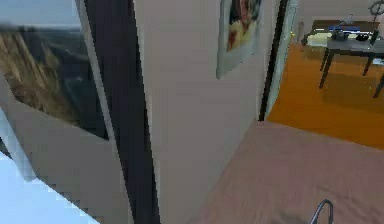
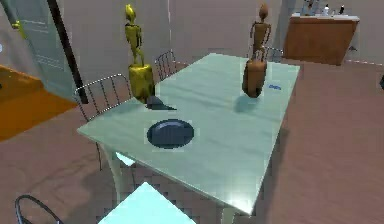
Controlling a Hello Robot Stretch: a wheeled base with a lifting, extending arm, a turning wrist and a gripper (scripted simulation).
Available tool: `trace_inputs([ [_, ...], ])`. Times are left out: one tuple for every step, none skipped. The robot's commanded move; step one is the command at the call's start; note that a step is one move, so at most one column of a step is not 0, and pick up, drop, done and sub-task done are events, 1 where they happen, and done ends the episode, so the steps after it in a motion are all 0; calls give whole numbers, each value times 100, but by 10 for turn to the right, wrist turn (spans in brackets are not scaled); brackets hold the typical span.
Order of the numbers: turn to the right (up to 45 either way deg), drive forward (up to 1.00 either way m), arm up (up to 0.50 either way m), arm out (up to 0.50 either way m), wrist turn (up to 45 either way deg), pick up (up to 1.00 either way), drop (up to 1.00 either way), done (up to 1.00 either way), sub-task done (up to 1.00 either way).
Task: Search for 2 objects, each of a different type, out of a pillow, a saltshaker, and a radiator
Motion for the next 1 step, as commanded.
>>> trace_inputs([
  [450,0,0,0,0,0,0,0,0],
])
